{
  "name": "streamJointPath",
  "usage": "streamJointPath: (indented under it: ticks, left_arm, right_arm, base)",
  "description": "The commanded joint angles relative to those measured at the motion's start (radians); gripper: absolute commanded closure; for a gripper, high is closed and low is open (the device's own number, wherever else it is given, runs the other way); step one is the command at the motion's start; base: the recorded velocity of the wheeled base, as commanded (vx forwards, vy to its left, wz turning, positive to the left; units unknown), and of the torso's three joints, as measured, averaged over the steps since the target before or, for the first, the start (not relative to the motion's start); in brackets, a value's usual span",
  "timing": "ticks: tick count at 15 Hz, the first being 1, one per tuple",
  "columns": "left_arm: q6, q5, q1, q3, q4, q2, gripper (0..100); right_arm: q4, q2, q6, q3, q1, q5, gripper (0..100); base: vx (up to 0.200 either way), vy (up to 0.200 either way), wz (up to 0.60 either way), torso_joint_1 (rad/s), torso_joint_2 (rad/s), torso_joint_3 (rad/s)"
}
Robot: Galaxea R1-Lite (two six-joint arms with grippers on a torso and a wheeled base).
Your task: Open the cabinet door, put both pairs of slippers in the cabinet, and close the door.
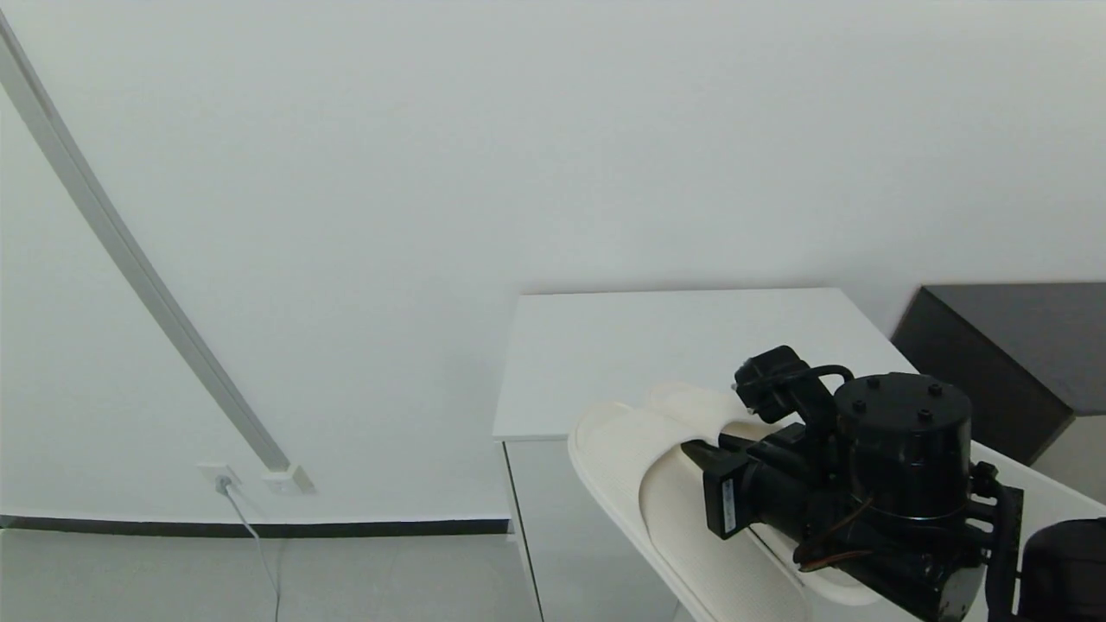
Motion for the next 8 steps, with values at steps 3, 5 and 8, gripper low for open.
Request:
streamJointPath:
  ticks: [3, 5, 8]
  left_arm:
    - [-0.001, 0.0, 0.0, 0.0, 0.0, 0.001, 100]
    - [-0.001, 0.005, 0.0, 0.0, 0.0, 0.001, 100]
    - [-0.001, 0.005, 0.0, 0.0, 0.0, 0.001, 100]
  right_arm:
    - [-0.029, 0.001, -0.004, 0.021, 0.002, -0.001, 100]
    - [-0.031, 0.0, -0.004, 0.028, 0.004, -0.001, 100]
    - [-0.031, 0.001, -0.002, 0.034, 0.005, -0.001, 100]
  base:
    - [-0.2, 0.0, 0.0, -0.002, 0.01, 0.001]
    - [-0.1, 0.0, 0.0, 0.004, 0.0, 0.004]
    - [0.0, 0.0, 0.0, 0.0, 0.0, 0.0]
